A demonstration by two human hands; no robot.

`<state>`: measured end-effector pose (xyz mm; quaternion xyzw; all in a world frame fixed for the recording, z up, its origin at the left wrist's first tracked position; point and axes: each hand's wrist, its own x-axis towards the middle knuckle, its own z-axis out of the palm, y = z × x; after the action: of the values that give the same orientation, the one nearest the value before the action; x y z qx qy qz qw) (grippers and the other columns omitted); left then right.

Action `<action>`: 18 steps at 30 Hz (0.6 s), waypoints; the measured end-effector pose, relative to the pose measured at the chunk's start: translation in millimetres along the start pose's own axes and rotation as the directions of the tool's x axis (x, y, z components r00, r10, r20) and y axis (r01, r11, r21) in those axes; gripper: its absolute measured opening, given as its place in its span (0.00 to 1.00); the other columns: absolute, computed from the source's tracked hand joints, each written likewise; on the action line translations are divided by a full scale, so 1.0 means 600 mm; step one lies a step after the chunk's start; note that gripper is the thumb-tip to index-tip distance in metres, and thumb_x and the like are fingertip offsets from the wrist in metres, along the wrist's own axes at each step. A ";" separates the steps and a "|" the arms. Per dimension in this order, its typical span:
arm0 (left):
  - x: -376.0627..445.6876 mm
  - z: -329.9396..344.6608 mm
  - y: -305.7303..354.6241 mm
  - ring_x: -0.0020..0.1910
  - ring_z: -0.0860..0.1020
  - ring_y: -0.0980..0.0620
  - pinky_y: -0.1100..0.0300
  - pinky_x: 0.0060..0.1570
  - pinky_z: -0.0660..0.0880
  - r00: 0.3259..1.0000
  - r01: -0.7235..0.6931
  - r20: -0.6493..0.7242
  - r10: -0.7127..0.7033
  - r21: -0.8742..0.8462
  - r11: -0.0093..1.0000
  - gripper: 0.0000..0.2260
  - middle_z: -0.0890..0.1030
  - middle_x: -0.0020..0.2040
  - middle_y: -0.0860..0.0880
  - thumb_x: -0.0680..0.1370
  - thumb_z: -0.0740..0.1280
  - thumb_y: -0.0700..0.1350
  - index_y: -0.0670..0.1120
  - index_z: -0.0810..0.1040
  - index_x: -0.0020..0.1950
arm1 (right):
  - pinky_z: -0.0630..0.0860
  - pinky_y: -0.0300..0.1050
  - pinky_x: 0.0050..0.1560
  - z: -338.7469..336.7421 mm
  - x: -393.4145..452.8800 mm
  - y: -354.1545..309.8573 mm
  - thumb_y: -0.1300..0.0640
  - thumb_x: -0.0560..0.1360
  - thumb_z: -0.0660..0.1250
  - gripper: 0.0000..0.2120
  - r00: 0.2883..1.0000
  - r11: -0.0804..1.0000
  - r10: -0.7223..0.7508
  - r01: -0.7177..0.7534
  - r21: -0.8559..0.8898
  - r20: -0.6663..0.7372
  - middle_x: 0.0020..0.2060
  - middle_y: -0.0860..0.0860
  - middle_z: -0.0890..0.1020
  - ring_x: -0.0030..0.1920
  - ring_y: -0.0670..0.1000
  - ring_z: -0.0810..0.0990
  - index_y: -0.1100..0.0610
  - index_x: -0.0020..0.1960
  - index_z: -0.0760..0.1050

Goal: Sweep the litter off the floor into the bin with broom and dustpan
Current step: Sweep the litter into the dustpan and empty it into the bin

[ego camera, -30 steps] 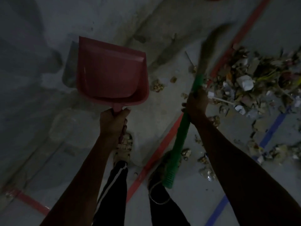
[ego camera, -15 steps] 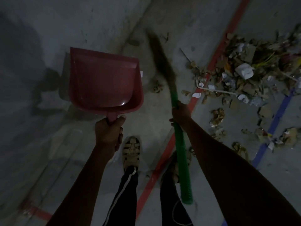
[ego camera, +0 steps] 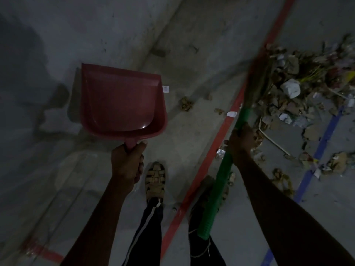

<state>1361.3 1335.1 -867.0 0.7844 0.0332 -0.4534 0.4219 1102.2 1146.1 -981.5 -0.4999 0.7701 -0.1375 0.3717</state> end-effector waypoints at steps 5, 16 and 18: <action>0.015 -0.007 0.005 0.20 0.66 0.52 0.67 0.22 0.59 1.000 0.014 -0.002 -0.014 0.007 1.000 0.16 0.71 0.25 0.47 0.79 0.72 0.48 0.45 0.71 0.36 | 0.80 0.48 0.25 0.052 -0.098 -0.103 0.59 0.83 0.57 0.16 0.961 0.995 -0.059 0.036 0.089 0.270 0.50 0.54 0.77 0.37 0.55 0.82 0.52 0.69 0.66; 0.041 -0.009 0.004 0.19 0.66 0.52 0.67 0.23 0.59 0.999 0.049 0.000 -0.049 0.016 0.999 0.17 0.71 0.23 0.48 0.78 0.74 0.47 0.46 0.71 0.33 | 0.77 0.39 0.26 0.143 -0.044 -0.176 0.62 0.82 0.60 0.22 0.848 0.988 0.149 -0.144 -0.049 0.509 0.51 0.56 0.78 0.35 0.52 0.83 0.57 0.76 0.64; 0.048 -0.009 0.008 0.19 0.66 0.52 0.66 0.23 0.59 0.999 0.055 0.002 -0.055 0.028 0.998 0.17 0.71 0.23 0.48 0.78 0.73 0.47 0.46 0.71 0.33 | 0.78 0.40 0.28 0.128 -0.019 -0.172 0.62 0.82 0.59 0.22 0.867 0.976 0.196 -0.217 -0.006 0.459 0.48 0.53 0.76 0.38 0.52 0.82 0.56 0.76 0.64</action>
<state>1383.9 1326.3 -884.3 0.7884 0.0476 -0.4663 0.3983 1228.2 1120.3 -968.8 -0.4243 0.7067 0.0068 0.5661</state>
